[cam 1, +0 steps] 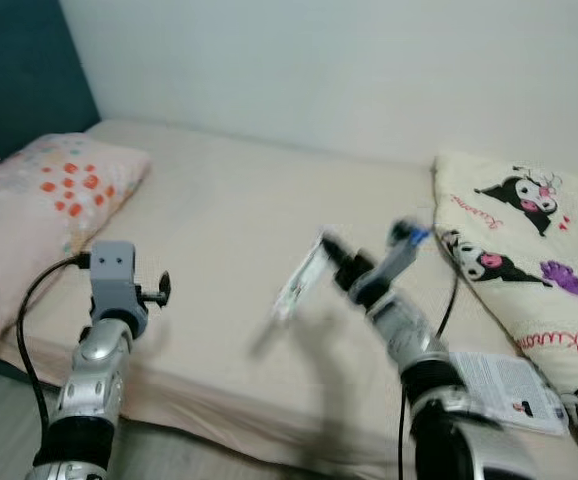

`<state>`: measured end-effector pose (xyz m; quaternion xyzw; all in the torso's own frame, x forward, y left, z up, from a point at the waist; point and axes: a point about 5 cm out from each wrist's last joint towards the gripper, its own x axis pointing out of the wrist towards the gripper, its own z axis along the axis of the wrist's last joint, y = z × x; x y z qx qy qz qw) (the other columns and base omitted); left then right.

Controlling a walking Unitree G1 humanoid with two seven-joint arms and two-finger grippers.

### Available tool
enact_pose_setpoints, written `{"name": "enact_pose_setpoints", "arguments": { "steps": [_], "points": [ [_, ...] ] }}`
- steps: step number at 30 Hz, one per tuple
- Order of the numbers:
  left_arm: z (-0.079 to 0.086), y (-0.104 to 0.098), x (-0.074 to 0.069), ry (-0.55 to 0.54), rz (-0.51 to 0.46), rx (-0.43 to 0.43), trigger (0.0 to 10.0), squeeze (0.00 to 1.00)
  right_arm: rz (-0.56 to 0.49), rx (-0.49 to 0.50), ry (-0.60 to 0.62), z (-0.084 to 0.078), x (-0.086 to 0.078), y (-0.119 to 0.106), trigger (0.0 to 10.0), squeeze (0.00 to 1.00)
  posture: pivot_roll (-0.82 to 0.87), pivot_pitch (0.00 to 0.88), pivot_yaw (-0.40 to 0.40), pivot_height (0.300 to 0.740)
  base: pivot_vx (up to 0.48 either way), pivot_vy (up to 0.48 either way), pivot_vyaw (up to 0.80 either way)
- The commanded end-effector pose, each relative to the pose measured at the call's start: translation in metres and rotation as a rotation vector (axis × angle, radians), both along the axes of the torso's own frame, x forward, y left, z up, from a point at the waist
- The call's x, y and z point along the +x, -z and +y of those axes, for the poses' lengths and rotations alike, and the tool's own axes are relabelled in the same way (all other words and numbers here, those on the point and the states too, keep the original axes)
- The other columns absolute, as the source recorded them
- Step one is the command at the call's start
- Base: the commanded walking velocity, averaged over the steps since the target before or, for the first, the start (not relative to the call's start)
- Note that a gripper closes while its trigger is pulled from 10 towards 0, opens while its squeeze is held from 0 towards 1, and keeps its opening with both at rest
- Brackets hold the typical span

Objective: Clean up the room

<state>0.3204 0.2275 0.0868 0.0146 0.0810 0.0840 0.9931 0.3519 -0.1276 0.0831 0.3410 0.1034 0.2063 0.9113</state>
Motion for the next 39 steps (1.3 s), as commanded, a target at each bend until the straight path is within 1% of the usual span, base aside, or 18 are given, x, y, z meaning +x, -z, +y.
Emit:
{"name": "enact_pose_setpoints", "arguments": {
  "steps": [1, 4, 6, 8, 10, 11, 12, 13, 14, 15, 16, 17, 18, 20, 23, 29, 36, 39],
  "points": [
    [-0.002, 0.018, -0.006, -0.006, 0.063, -0.055, 10.0, 0.00, 0.042, -0.053, 0.021, -0.007, -0.005, 0.012, 0.0, 0.00, 0.00, 0.000, -0.025, 0.680, 0.000, 0.000, 0.00],
    [0.002, 0.055, -0.022, -0.076, 0.190, -0.246, 10.0, 0.00, 0.193, -0.140, 0.047, -0.022, -0.030, 0.052, 0.0, 0.00, 0.00, 0.000, -0.035, 0.694, 0.000, 0.000, 0.00],
    [0.004, 0.075, -0.035, -0.084, 0.273, -0.233, 10.0, 0.00, 0.231, -0.148, 0.051, -0.029, -0.039, 0.062, 0.0, 0.00, 0.00, 0.000, -0.040, 0.704, 0.000, 0.000, 0.00],
    [0.004, 0.075, -0.035, -0.084, 0.273, -0.233, 10.0, 0.00, 0.231, -0.148, 0.051, -0.029, -0.039, 0.062, 0.0, 0.00, 0.00, 0.000, -0.040, 0.704, 0.000, 0.000, 0.00],
    [0.006, 0.089, -0.047, -0.094, 0.337, -0.211, 10.0, 0.00, 0.242, -0.192, 0.045, -0.032, -0.043, 0.067, 0.0, 0.00, -0.01, 0.000, -0.042, 0.708, 0.000, 0.000, 0.00],
    [0.009, 0.114, -0.072, -0.096, 0.474, -0.126, 10.0, 0.00, 0.269, -0.268, 0.038, -0.036, -0.051, 0.076, 0.0, 0.00, -0.01, 0.000, -0.040, 0.708, 0.000, 0.000, 0.00],
    [0.009, 0.114, -0.072, -0.096, 0.474, -0.126, 10.0, 0.00, 0.269, -0.268, 0.038, -0.036, -0.051, 0.076, 0.0, 0.00, -0.01, 0.000, -0.040, 0.708, 0.000, 0.000, 0.00],
    [0.011, 0.126, -0.086, -0.109, 0.539, -0.116, 10.0, 0.00, 0.300, -0.301, 0.054, -0.040, -0.056, 0.082, 6.6, 0.00, -0.02, 0.000, -0.037, 0.708, 0.000, 0.000, 0.00],
    [0.012, 0.132, -0.095, -0.117, 0.575, -0.114, 10.0, 0.00, 0.320, -0.316, 0.068, -0.042, -0.059, 0.085, 9.2, 0.00, -0.02, 0.000, -0.037, 0.708, 0.000, 0.000, 0.00],
    [0.014, 0.141, -0.108, -0.130, 0.632, -0.109, 10.0, 0.00, 0.352, -0.322, 0.065, -0.044, -0.065, 0.092, 10.0, 0.00, -0.01, 0.000, -0.032, 0.708, 0.000, 0.000, 0.00],
    [0.014, 0.141, -0.108, -0.130, 0.632, -0.109, 10.0, 0.00, 0.352, -0.322, 0.065, -0.044, -0.065, 0.092, 10.0, 0.00, -0.01, 0.000, -0.032, 0.708, 0.000, 0.000, 0.00],
    [0.016, 0.152, -0.126, -0.160, 0.705, -0.105, 10.0, 0.00, 0.405, -0.299, 0.103, -0.050, -0.075, 0.101, 10.0, 0.00, 0.00, 0.000, -0.035, 0.708, 0.000, 0.000, 0.00],
    [0.016, 0.152, -0.126, -0.160, 0.705, -0.105, 10.0, 0.00, 0.405, -0.299, 0.103, -0.050, -0.075, 0.101, 10.0, 0.00, 0.00, 0.000, -0.035, 0.708, 0.000, 0.000, 0.00],
    [0.018, 0.169, -0.159, -0.215, 0.826, -0.107, 10.0, 0.00, 0.458, -0.256, 0.136, -0.057, -0.088, 0.111, 10.0, 0.00, 0.00, 0.000, -0.038, 0.708, 0.000, 0.000, 0.80],
    [0.018, 0.179, -0.183, -0.249, 0.901, -0.137, 10.0, 0.00, 0.407, -0.231, 0.084, -0.053, -0.088, 0.109, 10.0, 0.00, -0.03, 0.000, -0.028, 0.708, 0.000, 0.000, 0.79],
    [0.015, 0.180, -0.183, -0.201, 0.898, -0.132, 10.0, 0.00, 0.356, -0.261, 0.015, -0.047, -0.086, 0.106, 10.0, 0.00, -0.04, 0.000, -0.030, 0.708, 0.000, 0.000, 0.79],
    [0.015, 0.178, -0.178, -0.175, 0.888, -0.108, 10.0, 0.00, 0.426, -0.279, 0.057, -0.048, -0.093, 0.114, 10.0, 0.00, -0.04, 0.000, -0.015, 0.708, 0.000, 0.000, 0.79],
    [0.013, 0.176, -0.171, -0.143, 0.876, -0.082, 10.0, 0.00, 0.522, -0.306, 0.130, -0.060, -0.109, 0.127, 10.0, 0.00, -0.04, 0.000, -0.020, 0.708, 0.000, 0.000, 0.79]
  ]
}}
